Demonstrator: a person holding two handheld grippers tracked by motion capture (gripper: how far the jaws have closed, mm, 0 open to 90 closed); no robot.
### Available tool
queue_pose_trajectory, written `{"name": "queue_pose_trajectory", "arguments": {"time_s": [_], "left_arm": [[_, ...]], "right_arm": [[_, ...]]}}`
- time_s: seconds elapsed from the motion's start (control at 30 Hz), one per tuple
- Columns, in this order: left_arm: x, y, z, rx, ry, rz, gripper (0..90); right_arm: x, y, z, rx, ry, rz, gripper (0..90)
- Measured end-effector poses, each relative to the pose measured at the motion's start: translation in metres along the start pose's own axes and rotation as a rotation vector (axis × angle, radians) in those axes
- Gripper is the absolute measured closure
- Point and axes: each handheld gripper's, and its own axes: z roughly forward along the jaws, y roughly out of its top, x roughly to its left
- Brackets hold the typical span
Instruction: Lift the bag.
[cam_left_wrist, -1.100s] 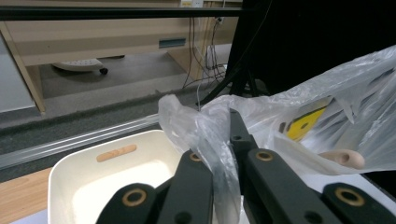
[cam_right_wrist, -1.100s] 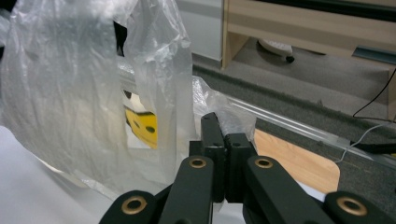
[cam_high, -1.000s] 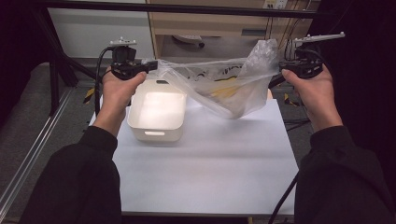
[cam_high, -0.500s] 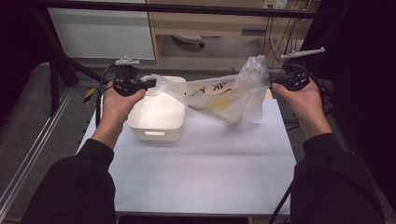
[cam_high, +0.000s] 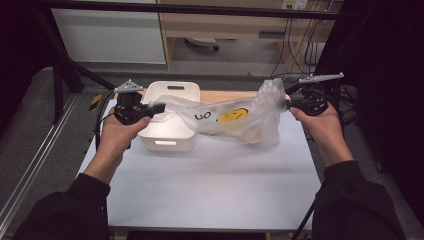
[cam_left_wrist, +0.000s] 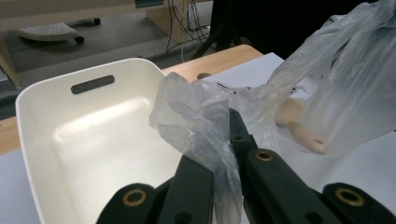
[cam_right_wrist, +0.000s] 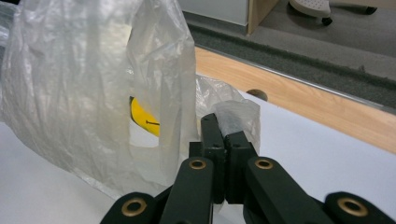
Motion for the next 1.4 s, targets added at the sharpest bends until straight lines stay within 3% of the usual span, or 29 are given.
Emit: {"name": "queue_pose_trajectory", "arguments": {"time_s": [0.4,0.63,1.03,1.4], "left_arm": [[-0.002,-0.031,-0.008,0.005,-0.031,-0.013,90.0],[-0.007,-0.047,-0.012,0.002,-0.024,0.001,90.0],[-0.015,-0.093,-0.012,0.021,-0.052,-0.024,90.0],[-0.022,-0.125,-0.018,0.039,-0.081,-0.040,90.0]], "right_arm": [[0.006,-0.025,0.012,0.016,0.035,-0.002,90.0],[0.011,-0.040,0.018,0.025,0.049,-0.004,90.0],[0.021,-0.085,0.031,0.047,0.084,0.027,90.0],[0.028,-0.111,0.032,0.034,0.101,0.033,90.0]]}}
